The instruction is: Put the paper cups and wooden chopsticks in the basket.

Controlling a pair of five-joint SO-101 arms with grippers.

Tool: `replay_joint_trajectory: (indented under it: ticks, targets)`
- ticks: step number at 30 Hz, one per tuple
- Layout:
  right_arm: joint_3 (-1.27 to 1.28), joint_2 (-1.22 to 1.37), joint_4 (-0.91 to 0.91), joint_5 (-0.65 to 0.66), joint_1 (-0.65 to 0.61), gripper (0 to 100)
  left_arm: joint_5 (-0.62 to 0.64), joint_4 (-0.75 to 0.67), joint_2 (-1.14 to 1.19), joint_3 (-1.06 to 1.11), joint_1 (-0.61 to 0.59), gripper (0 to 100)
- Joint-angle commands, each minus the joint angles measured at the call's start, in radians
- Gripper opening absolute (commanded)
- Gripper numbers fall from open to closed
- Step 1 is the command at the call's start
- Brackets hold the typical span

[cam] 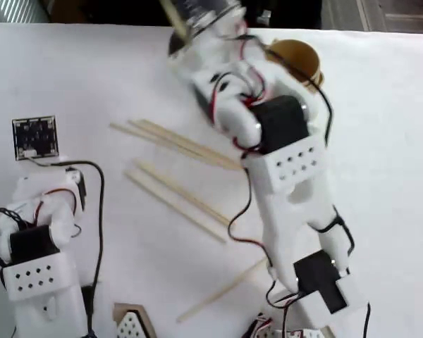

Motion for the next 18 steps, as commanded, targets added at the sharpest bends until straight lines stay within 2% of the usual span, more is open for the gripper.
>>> replay_joint_trajectory:
  ticks: [1,6,11,18]
  targets:
    - [0.026,-0.002,-0.177,-0.066,0.096,1.9,0.002,-0.015,-0.021,-0.006,-0.008,9]
    - [0.152,0.054,-0.389,-0.098,0.185,1.9,0.002,-0.015,-0.021,-0.006,-0.008,9]
    - [0.322,0.097,-0.581,-0.118,0.205,1.9,0.002,-0.015,-0.021,-0.006,-0.008,9]
    - [0.534,0.117,-0.72,-0.114,0.216,1.9,0.002,-0.015,-0.021,-0.006,-0.008,9]
